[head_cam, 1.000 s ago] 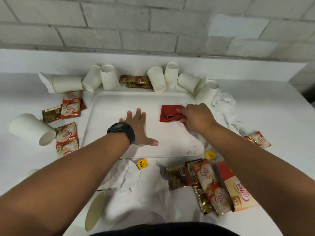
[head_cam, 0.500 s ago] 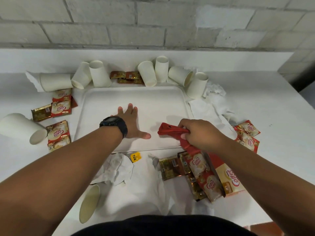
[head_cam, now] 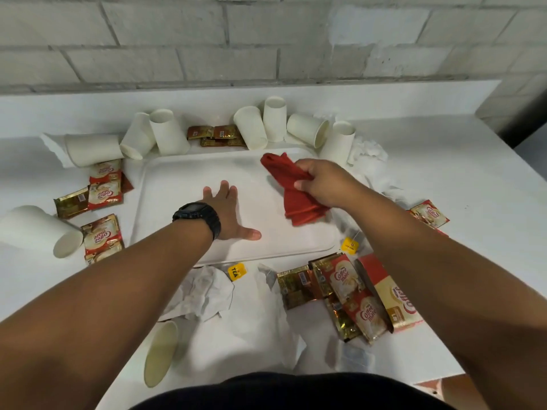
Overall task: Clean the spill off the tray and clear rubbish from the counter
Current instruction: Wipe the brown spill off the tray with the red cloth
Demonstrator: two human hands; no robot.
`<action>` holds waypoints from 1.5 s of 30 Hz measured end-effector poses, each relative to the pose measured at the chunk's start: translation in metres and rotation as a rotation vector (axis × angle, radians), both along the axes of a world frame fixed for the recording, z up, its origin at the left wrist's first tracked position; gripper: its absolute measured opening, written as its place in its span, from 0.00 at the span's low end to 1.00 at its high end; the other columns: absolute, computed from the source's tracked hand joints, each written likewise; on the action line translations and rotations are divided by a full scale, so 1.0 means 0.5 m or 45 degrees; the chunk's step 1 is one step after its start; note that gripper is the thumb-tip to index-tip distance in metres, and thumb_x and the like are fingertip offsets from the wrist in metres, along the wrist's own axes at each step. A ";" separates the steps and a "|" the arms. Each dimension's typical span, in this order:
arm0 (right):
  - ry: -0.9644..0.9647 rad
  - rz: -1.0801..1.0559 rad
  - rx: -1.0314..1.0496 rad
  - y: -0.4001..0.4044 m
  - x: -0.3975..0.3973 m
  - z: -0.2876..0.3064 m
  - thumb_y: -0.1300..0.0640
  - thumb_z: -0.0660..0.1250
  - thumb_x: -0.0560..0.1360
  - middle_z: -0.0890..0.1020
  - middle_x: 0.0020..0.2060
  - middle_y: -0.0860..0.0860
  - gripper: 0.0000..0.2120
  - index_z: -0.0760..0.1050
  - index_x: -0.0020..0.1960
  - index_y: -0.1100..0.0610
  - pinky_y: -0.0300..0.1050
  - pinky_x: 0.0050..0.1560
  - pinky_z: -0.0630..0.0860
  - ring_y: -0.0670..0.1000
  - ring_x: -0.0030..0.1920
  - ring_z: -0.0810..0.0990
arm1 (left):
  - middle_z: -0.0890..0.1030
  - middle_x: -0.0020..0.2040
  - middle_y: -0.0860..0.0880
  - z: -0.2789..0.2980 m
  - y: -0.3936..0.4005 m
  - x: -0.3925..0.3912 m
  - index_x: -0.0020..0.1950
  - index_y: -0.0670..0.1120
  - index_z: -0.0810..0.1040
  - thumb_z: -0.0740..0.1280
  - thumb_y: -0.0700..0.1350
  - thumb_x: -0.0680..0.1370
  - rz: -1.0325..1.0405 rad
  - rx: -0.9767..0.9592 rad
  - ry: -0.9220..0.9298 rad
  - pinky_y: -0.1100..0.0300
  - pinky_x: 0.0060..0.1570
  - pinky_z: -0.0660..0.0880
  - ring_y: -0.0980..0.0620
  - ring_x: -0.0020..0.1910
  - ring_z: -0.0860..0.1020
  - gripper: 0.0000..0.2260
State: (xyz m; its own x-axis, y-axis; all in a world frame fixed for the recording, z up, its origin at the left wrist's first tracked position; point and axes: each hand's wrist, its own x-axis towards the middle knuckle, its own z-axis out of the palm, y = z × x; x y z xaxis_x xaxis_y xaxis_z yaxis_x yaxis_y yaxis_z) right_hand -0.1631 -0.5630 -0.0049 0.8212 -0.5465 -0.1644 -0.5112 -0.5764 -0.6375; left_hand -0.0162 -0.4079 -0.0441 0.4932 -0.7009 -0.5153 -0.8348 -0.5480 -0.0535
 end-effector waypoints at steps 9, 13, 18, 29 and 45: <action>0.216 0.272 -0.164 0.032 0.005 -0.112 0.57 0.65 0.78 0.59 0.76 0.43 0.22 0.68 0.71 0.49 0.46 0.75 0.52 0.46 0.77 0.51 | 0.39 0.78 0.47 -0.026 -0.003 0.017 0.78 0.46 0.38 0.62 0.76 0.63 0.042 -0.036 0.040 0.42 0.71 0.56 0.37 0.76 0.43 0.58; 0.290 0.407 -0.245 0.021 -0.043 -0.113 0.60 0.66 0.77 0.61 0.75 0.42 0.21 0.71 0.69 0.48 0.41 0.72 0.52 0.45 0.77 0.53 | 0.41 0.78 0.48 -0.035 -0.002 0.021 0.78 0.46 0.41 0.63 0.77 0.62 0.029 -0.070 0.029 0.41 0.70 0.61 0.36 0.76 0.45 0.58; 0.429 0.640 -0.267 -0.007 -0.100 -0.086 0.63 0.70 0.72 0.65 0.73 0.39 0.24 0.76 0.64 0.44 0.41 0.72 0.60 0.42 0.75 0.58 | 0.41 0.78 0.48 -0.043 -0.001 0.027 0.78 0.47 0.42 0.62 0.77 0.61 0.011 -0.085 0.019 0.41 0.69 0.63 0.36 0.76 0.45 0.58; 0.262 -0.013 -0.547 -0.075 0.104 -0.134 0.54 0.63 0.77 0.77 0.64 0.49 0.17 0.76 0.65 0.49 0.46 0.59 0.72 0.55 0.62 0.76 | 0.37 0.78 0.49 -0.051 -0.005 0.027 0.77 0.48 0.38 0.62 0.78 0.61 0.023 -0.043 0.052 0.38 0.71 0.59 0.37 0.76 0.41 0.59; 0.346 0.189 -0.502 0.035 0.048 -0.096 0.50 0.64 0.78 0.79 0.61 0.52 0.19 0.72 0.68 0.49 0.43 0.55 0.70 0.54 0.60 0.77 | 0.39 0.78 0.45 -0.032 0.058 0.028 0.77 0.43 0.38 0.67 0.71 0.65 0.237 -0.329 0.172 0.46 0.75 0.52 0.44 0.77 0.42 0.57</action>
